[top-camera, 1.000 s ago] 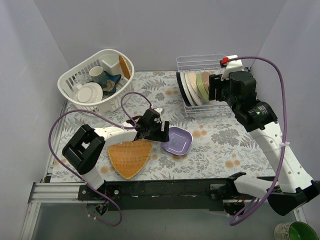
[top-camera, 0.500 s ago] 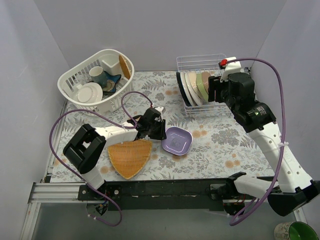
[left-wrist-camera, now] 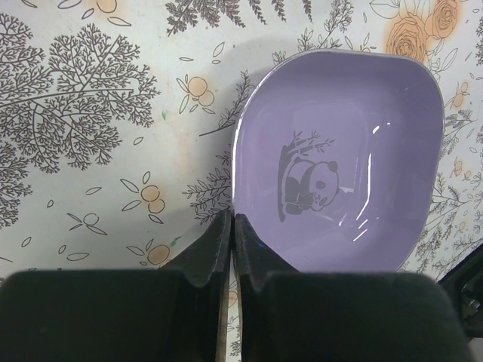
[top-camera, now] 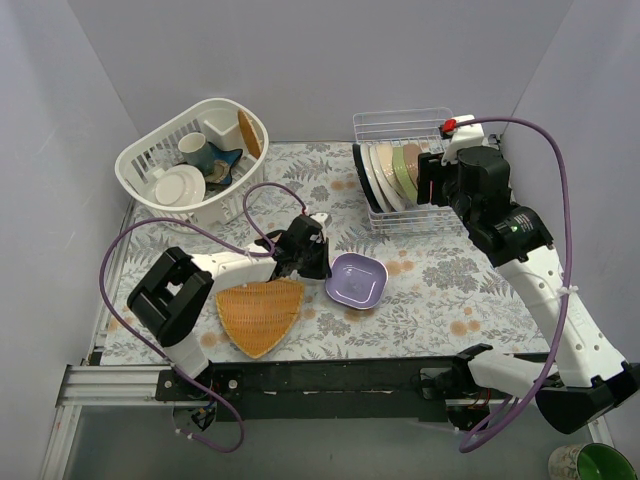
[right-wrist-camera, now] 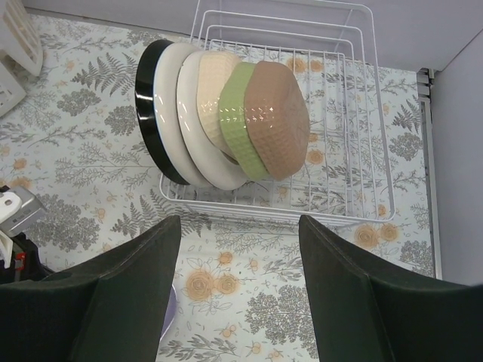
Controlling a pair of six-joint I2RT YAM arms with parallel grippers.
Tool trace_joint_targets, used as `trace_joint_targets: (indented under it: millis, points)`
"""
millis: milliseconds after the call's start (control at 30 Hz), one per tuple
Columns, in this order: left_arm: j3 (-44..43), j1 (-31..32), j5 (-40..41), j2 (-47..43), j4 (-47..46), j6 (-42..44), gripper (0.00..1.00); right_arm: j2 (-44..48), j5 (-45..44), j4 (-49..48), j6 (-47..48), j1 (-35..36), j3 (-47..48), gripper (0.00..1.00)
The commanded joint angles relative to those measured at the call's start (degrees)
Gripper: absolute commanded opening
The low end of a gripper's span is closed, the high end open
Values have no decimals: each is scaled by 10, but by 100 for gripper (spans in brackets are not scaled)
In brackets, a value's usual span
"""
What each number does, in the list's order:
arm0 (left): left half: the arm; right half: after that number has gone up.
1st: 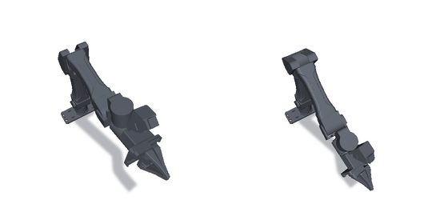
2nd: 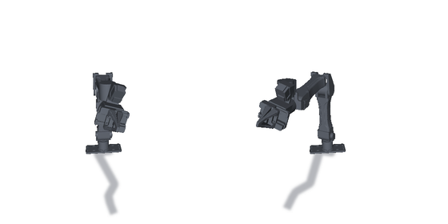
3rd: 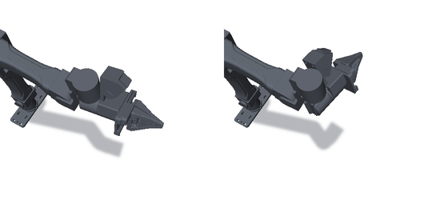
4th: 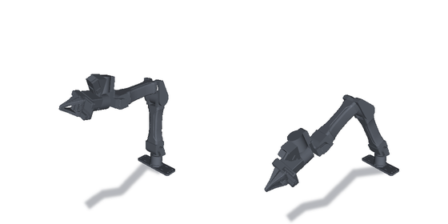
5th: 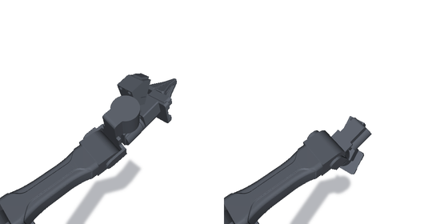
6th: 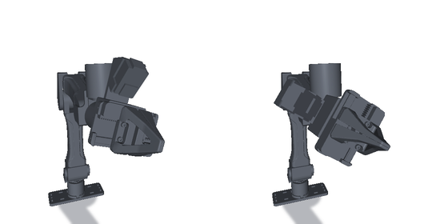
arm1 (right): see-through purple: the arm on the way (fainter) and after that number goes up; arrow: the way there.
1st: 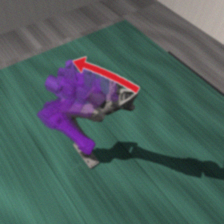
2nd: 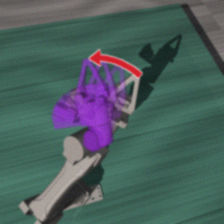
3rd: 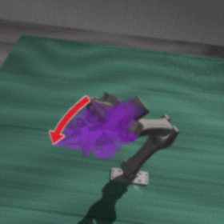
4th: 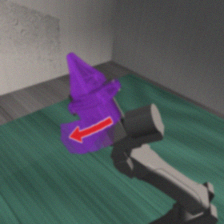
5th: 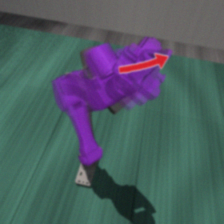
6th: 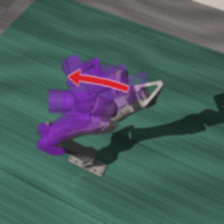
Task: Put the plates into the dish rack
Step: Pick up the plate at the center of the board.
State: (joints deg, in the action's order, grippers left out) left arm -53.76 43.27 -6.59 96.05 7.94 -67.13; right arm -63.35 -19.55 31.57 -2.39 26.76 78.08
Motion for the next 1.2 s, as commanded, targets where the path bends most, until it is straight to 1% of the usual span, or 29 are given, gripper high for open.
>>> trace_joint_targets:
  millis: [0, 100, 133, 167, 233, 267, 333, 367, 467, 500, 533, 600, 633, 667, 833, 1000, 1033, 1167]
  points:
    - [-28, 2, 2, -13, -2, 1, 0, 13, -14, -23, -12, 3, 4, 72]
    - [-46, 2, 17, -47, 19, 2, 0, 17, -20, -20, -17, 2, 16, 73]
    - [-65, 2, 27, -59, 26, 2, 0, 19, -21, -18, -18, 2, 28, 73]
    - [-75, 2, 34, -84, 41, 5, 0, 20, -28, -15, -23, 2, 36, 76]
    - [-113, 2, 49, -107, 58, 15, 0, 25, -30, -16, -28, 2, 51, 86]
    - [-125, 2, 59, -127, 79, 18, 0, 27, -21, -19, -30, 3, 56, 89]
    - [-152, 0, 88, -145, 101, 28, 0, 24, -3, -14, -36, 2, 73, 90]
    - [-178, -1, 102, -153, 126, 32, 0, 20, 22, -12, -40, 2, 78, 91]
    - [-208, -2, 138, -188, 161, 51, 0, 3, 96, 0, -45, 2, 97, 93]
    - [-211, -4, 147, -210, 166, 55, 0, -10, 115, 2, -48, 2, 102, 93]
    - [-213, -5, 155, -221, 171, 67, 0, -15, 155, 7, -50, 2, 105, 93]
    - [-211, -10, 178, -254, 183, 76, 0, -28, 190, 7, -60, 1, 113, 93]
    - [-210, -16, 185, -263, 187, 84, 0, -32, 229, 3, -64, 1, 114, 93]
    - [-203, -20, 189, -270, 193, 87, 0, -35, 246, 0, -67, 1, 114, 93]
    - [-176, -55, 175, -310, 190, 95, 0, -53, 367, -28, -101, -6, 110, 93]
    - [-159, -59, 165, -322, 179, 93, 0, -63, 460, -82, -139, -18, 83, 93]
    - [-156, -60, 163, -323, 176, 92, 0, -65, 491, -92, -153, -20, 70, 92]
    - [-159, -61, 148, -328, 160, 91, 0, -77, 527, -114, -163, -22, 45, 91]
